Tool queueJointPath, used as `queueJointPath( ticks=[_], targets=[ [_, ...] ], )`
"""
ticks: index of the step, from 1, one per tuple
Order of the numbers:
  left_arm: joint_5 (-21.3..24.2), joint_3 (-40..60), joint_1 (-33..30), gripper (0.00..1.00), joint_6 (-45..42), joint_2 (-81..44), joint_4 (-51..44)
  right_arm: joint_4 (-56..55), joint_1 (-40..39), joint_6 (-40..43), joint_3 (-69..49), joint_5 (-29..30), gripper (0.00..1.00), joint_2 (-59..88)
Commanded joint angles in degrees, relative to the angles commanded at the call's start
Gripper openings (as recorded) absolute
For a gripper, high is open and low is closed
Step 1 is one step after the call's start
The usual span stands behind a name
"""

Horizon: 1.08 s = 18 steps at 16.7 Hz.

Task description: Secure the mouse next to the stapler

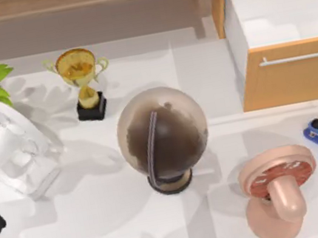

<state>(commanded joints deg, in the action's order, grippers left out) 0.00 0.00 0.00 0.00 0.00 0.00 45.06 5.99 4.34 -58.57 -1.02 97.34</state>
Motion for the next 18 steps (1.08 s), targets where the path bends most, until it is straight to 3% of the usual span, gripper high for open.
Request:
queueJointPath(
  ticks=[18],
  targets=[
    [0.0, 0.0, 0.0, 1.00, 0.0, 0.0, 0.0, 6.7, -0.7, -2.1, -5.4, 1.5, 0.00, -9.2]
  ],
)
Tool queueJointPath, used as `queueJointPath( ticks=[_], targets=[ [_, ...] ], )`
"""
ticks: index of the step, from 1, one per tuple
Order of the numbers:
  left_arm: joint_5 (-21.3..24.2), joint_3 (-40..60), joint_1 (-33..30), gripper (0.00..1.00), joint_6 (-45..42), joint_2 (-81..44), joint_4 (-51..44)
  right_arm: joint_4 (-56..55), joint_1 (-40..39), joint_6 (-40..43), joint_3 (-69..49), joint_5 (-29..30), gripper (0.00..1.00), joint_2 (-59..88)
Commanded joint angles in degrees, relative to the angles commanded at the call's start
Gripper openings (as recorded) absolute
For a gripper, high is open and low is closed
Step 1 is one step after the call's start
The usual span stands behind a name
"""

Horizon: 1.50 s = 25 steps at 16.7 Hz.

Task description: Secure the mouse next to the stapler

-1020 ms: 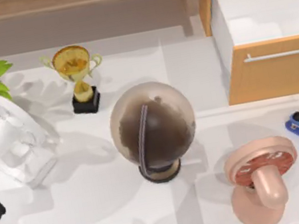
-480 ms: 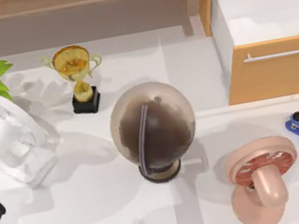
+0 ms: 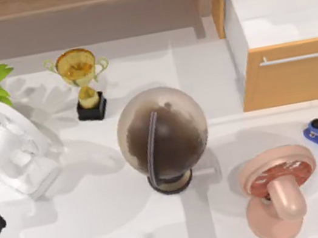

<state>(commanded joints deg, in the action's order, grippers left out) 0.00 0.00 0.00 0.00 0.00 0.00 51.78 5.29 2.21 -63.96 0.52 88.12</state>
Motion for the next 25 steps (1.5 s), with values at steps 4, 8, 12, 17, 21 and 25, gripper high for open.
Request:
queueJointPath(
  ticks=[4, 8, 12, 17, 21, 25],
  targets=[
    [0.0, 0.0, 0.0, 1.00, 0.0, 0.0, 0.0, -3.4, 0.4, 1.0, 3.5, -0.5, 0.00, 4.1],
    [0.0, 0.0, 0.0, 1.00, 0.0, 0.0, 0.0, -8.1, 0.7, 1.9, 6.0, -1.2, 0.00, 8.8],
    [0.0, 0.0, 0.0, 1.00, 0.0, 0.0, 0.0, -10.3, 0.9, 2.1, 7.1, -1.5, 0.00, 11.3],
    [0.0, 0.0, 0.0, 1.00, 0.0, 0.0, 0.0, -10.3, 0.9, 2.1, 7.1, -1.5, 0.08, 11.3],
    [0.0, 0.0, 0.0, 1.00, 0.0, 0.0, 0.0, -10.3, 0.9, 2.1, 7.1, -1.5, 0.38, 11.3],
    [0.0, 0.0, 0.0, 1.00, 0.0, 0.0, 0.0, -10.3, 0.9, 2.1, 7.1, -1.5, 0.68, 11.3]
  ],
)
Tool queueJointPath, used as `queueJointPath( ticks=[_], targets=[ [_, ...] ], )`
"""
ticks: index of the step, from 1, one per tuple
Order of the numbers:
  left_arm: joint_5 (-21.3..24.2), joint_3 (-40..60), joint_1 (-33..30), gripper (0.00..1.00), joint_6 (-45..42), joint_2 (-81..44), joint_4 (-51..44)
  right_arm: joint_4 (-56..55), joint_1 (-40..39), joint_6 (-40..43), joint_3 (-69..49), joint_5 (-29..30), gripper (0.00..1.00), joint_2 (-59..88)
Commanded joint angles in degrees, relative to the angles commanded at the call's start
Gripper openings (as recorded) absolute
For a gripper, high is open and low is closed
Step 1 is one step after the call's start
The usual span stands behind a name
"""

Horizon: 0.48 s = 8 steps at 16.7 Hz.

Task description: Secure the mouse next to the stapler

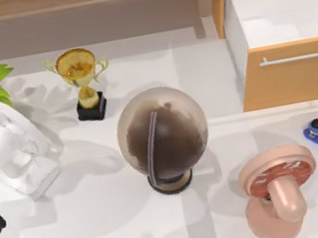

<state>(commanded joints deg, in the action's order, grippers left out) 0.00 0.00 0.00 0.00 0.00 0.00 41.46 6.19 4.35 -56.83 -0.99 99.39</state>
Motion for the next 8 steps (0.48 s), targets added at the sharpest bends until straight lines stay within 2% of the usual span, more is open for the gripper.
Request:
queueJointPath(
  ticks=[4, 8],
  targets=[
    [0.0, 0.0, 0.0, 1.00, 0.0, 0.0, 0.0, 0.0, 0.0, 0.0, 0.0, 0.0, 0.98, 0.0],
    [0.0, 0.0, 0.0, 1.00, 0.0, 0.0, 0.0, 0.0, 0.0, 0.0, 0.0, 0.0, 1.00, 0.0]
  ],
)
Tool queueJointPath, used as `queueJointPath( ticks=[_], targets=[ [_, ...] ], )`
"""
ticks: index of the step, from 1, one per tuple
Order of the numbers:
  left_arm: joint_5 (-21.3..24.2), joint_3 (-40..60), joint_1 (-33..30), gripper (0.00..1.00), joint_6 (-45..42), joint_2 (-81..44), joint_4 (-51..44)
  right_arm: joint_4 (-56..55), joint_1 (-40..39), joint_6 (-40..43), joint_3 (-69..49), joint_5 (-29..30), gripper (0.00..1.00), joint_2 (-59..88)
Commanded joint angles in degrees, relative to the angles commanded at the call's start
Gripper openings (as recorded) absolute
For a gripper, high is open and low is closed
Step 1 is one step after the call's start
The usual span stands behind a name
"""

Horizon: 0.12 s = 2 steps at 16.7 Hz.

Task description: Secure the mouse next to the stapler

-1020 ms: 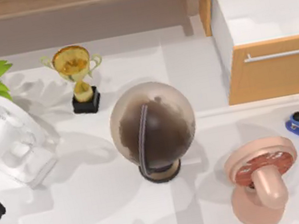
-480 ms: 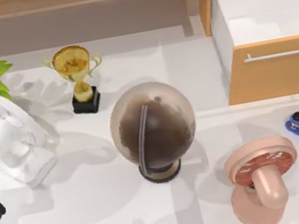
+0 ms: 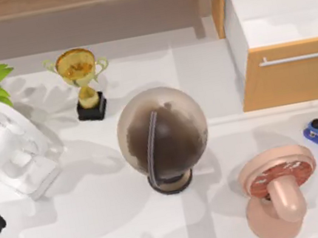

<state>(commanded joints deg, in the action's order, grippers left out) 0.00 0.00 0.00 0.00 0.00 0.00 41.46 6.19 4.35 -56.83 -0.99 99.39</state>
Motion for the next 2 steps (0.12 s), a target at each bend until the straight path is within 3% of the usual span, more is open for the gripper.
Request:
queueJointPath(
  ticks=[2],
  targets=[
    [0.0, 0.0, 0.0, 1.00, 0.0, 0.0, 0.0, 0.0, 0.0, 0.0, 0.0, 0.0, 1.00, 0.0]
  ],
)
